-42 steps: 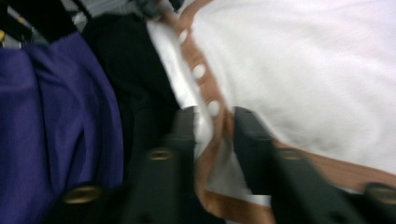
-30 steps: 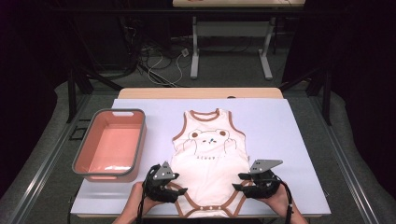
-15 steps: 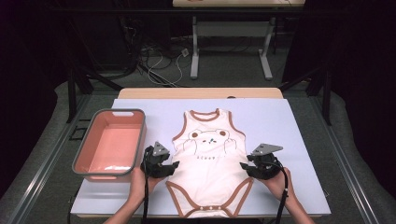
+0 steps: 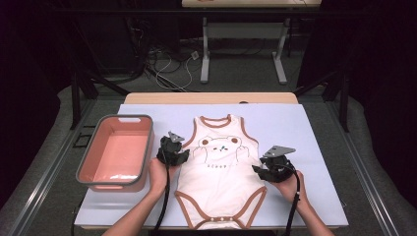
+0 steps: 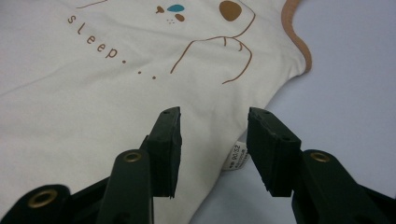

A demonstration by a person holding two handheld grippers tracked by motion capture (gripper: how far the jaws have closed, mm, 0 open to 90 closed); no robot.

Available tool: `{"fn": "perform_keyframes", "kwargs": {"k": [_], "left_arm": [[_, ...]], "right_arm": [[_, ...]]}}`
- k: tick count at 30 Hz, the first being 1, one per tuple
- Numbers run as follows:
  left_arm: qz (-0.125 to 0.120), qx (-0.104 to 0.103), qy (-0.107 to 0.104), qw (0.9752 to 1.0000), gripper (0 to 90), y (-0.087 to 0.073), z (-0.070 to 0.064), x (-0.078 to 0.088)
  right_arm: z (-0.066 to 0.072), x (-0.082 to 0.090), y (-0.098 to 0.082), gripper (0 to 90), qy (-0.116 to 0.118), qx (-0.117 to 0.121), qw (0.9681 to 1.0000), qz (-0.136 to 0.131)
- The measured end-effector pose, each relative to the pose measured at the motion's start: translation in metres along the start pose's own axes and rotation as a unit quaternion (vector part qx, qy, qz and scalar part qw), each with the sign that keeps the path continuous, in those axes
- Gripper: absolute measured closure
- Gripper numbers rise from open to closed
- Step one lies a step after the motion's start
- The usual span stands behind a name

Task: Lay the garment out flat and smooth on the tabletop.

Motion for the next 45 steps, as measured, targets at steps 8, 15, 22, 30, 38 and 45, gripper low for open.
{"fn": "perform_keyframes", "kwargs": {"k": [8,15,22,30,38,45], "left_arm": [[0.015,0.022,-0.016,0.9995,71.9,-0.001,0.012,-0.02],[0.021,-0.011,-0.006,0.9997,86.9,0.003,0.011,-0.022],[0.035,-0.037,0.007,0.9987,86.1,0.009,0.016,-0.023],[0.05,-0.019,0.015,0.9984,73.7,0.005,0.022,-0.021],[0.029,0.004,0.019,0.9994,48.8,0.014,0.027,-0.019],[0.025,0.022,-0.003,0.9994,47.5,0.016,0.025,-0.025]], "right_arm": [[-0.001,-0.003,0.002,48.2,0.002,-0.001,1.0,-0.005],[-0.001,-0.004,0.003,48.8,0.005,0.002,1.0,-0.003],[-0.006,-0.008,0.004,48.1,-0.005,0.004,1.0,0.0],[-0.016,-0.016,0.011,37.2,-0.012,-0.014,0.9998,-0.007],[-0.031,-0.031,0.026,22.2,-0.018,-0.038,0.999,-0.016],[-0.043,-0.045,0.034,26.2,-0.03,-0.051,0.9981,-0.015]]}}
Point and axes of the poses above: each handheld gripper's, and its own axes: x roughly backward along the jaws, y roughly out of its top, z roughly to its left, the point moved 10 cm from there along -x, roughly forward along the jaws, and after that the axes turned 12 degrees about -z, right-handed, at the moved point
